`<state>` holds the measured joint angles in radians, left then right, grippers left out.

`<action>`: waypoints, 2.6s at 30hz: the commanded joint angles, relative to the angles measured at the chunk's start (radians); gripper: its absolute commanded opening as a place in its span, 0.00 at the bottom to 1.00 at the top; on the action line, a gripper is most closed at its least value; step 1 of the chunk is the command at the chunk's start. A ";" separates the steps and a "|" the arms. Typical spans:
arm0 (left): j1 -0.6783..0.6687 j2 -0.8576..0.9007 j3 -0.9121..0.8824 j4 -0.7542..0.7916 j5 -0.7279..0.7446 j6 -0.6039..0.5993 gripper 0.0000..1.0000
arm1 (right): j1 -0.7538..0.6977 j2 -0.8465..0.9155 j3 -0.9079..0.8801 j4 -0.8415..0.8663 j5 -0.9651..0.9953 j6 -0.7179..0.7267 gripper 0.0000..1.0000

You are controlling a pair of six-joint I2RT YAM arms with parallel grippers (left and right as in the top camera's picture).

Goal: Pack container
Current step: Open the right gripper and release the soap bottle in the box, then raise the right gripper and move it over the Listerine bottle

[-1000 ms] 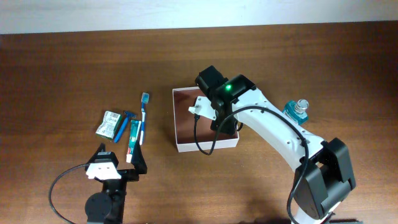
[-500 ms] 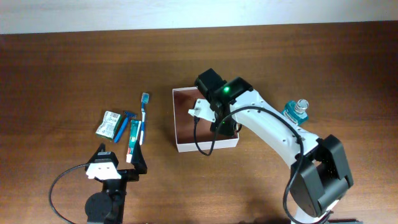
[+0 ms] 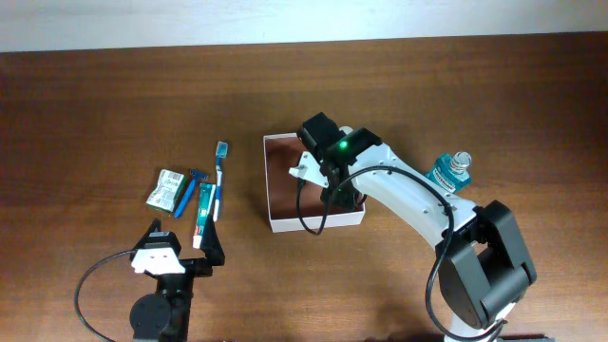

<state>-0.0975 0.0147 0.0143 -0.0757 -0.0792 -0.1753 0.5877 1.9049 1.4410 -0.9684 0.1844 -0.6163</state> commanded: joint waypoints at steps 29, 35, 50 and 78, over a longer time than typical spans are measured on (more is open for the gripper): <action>0.002 -0.009 -0.005 0.001 -0.007 0.016 0.99 | -0.001 0.009 -0.005 0.113 0.068 0.128 0.04; 0.002 -0.009 -0.005 0.001 -0.007 0.016 0.99 | -0.001 0.009 -0.005 0.113 0.068 0.140 0.04; 0.002 -0.009 -0.005 0.002 -0.007 0.016 0.99 | 0.025 0.009 -0.005 0.056 -0.155 0.214 0.04; 0.002 -0.009 -0.005 0.001 -0.007 0.016 0.99 | 0.120 -0.338 0.378 -0.138 -0.203 0.527 0.05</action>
<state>-0.0975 0.0147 0.0143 -0.0757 -0.0792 -0.1753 0.7254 1.6524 1.7554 -1.0809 -0.0502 -0.1478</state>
